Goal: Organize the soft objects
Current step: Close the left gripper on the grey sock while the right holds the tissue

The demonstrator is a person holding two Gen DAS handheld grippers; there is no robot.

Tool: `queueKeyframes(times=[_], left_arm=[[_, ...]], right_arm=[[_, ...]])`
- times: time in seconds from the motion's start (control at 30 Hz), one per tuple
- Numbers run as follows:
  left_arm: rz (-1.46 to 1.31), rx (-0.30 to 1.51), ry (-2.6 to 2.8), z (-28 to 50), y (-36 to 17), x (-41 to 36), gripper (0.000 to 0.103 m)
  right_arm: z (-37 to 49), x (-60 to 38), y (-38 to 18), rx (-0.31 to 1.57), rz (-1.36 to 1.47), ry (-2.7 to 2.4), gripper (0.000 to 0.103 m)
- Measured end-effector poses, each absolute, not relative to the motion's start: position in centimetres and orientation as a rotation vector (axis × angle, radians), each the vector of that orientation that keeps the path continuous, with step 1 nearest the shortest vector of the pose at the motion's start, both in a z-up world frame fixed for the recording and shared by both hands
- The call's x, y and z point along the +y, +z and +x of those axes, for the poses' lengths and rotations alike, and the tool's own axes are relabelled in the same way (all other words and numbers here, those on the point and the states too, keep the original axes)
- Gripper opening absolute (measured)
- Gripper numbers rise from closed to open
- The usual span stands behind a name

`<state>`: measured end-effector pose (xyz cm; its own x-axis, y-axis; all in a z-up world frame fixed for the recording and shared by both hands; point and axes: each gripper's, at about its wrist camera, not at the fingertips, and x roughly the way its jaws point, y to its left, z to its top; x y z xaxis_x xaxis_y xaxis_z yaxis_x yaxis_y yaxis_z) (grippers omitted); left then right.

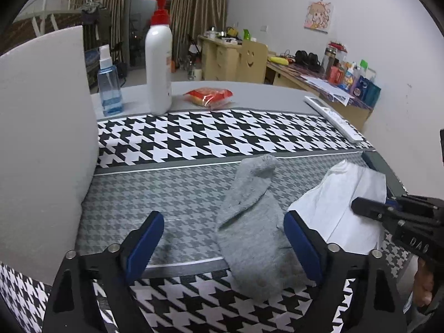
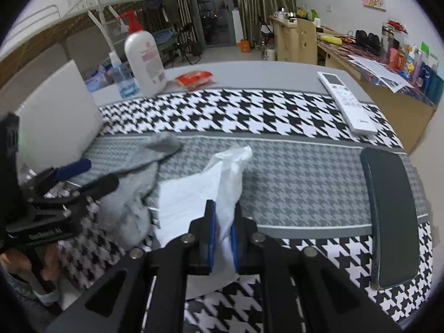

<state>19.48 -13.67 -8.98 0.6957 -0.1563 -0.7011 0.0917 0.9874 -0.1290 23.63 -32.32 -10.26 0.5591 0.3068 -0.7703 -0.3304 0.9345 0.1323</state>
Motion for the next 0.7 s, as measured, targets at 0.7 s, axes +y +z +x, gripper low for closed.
queueKeyframes(times=[0.7], left_arm=[[0.002, 0.876, -0.176, 21.2, -10.1, -15.8, 0.053]], right_arm=[[24.1, -32.0, -11.2, 0.898, -0.038, 0.372, 0.065]])
